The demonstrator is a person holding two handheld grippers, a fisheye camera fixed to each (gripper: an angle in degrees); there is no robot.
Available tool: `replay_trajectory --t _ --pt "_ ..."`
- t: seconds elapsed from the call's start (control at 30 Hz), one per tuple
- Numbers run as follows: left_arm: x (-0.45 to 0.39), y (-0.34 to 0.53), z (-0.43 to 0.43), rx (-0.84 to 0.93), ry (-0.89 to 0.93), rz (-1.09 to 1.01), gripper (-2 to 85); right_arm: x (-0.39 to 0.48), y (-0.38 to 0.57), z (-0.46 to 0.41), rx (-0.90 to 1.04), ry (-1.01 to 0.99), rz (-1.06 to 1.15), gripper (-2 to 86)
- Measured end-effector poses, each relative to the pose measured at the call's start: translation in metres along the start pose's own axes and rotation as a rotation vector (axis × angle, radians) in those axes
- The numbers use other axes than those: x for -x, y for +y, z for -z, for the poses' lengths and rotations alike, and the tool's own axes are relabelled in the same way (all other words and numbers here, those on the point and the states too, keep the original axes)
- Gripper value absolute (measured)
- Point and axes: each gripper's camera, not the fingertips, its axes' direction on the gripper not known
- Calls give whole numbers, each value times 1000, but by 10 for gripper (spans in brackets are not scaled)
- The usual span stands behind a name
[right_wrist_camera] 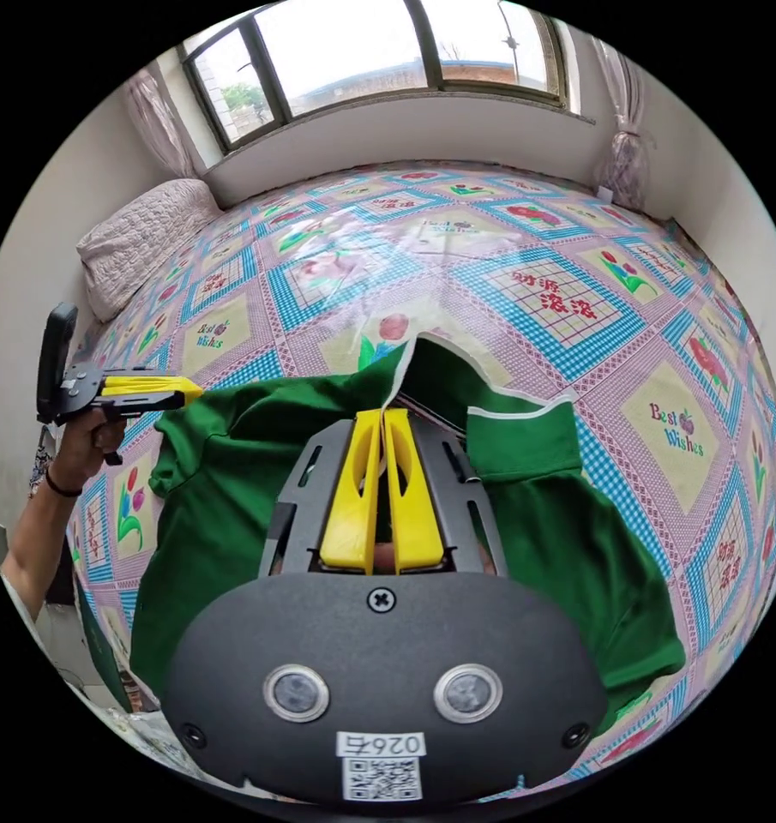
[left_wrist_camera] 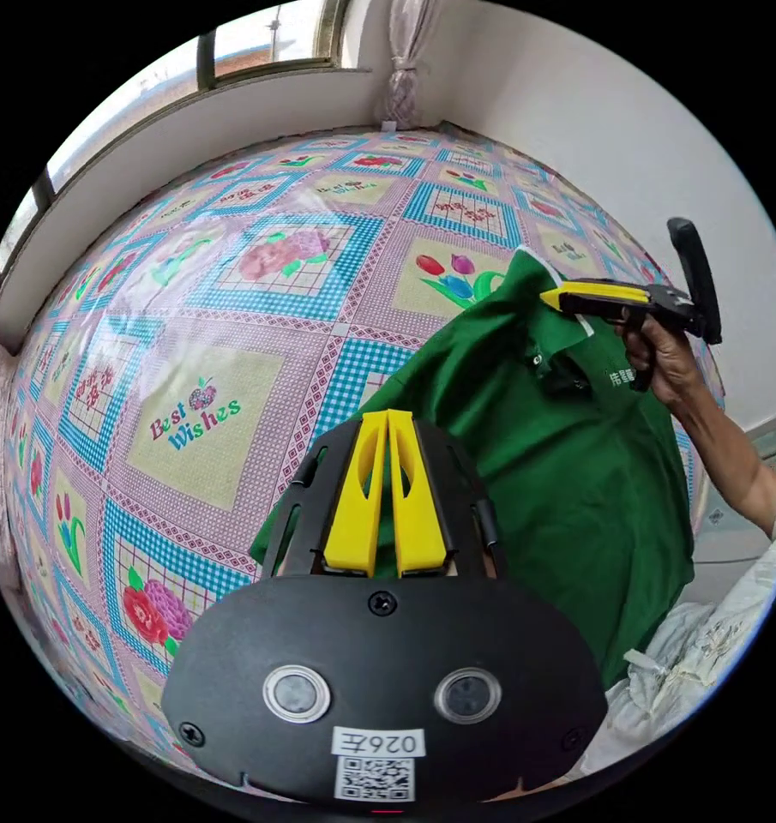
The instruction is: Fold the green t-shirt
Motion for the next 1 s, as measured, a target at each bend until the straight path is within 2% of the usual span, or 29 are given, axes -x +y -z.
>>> replay_trajectory --t 0.1,0.2,0.4,0.47,0.53,0.6,0.67,0.7,0.77,0.83,0.93,1.0 --pt "0 -20 -32 90 -82 34 -10 -8 -7 -6 15 -32 10 -16" --pt "16 -22 -39 101 -108 128 -9 -10 -22 -23 74 -35 40 -14" --pt "38 -5 -34 102 -111 218 -8 -23 -36 -21 79 105 42 -13" --pt "36 4 -24 59 -176 212 -8 -25 -28 -2 14 31 24 -12" --pt "33 11 -13 1 -162 221 -8 -17 -18 9 -37 -86 32 -13" --pt "23 15 -1 -87 -91 212 -9 1 -7 13 -64 -231 79 -13" --pt "2 15 6 -165 28 168 -10 37 4 0 -12 -321 188 -12" --pt "-4 14 5 -177 60 150 -10 46 5 -6 17 -314 222 -11" --pt "-26 8 -3 -188 165 94 -10 62 8 -25 87 -96 251 -8" --pt "-39 5 -11 -192 203 68 -10 56 12 -13 -9 -4 208 -4" --pt "-54 2 -26 -183 173 42 -10 54 24 2 -71 -92 218 32" --pt "-60 2 -32 -168 170 20 -10 68 35 -5 -38 -32 304 61"
